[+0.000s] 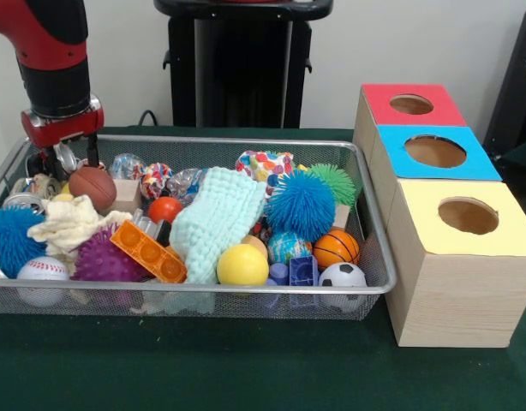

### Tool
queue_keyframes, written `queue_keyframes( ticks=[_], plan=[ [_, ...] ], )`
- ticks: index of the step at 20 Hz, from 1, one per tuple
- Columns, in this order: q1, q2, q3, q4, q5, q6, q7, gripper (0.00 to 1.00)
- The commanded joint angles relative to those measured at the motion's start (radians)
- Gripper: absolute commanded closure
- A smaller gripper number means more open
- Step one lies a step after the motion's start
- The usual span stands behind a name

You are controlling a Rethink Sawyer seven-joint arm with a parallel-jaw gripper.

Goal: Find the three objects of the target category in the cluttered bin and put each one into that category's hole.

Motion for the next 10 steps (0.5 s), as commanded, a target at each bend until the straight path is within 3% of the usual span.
queue_keyframes(
  ticks=[1,8,10],
  plan=[
    [-0.015,0.064,-0.108,-0.017,-0.029,0.103,-0.235,0.00],
    [-0.040,0.102,-0.130,0.000,-0.030,0.061,-0.177,0.00],
    [-0.052,0.116,-0.126,0.002,-0.031,0.059,-0.206,0.00]
  ],
)
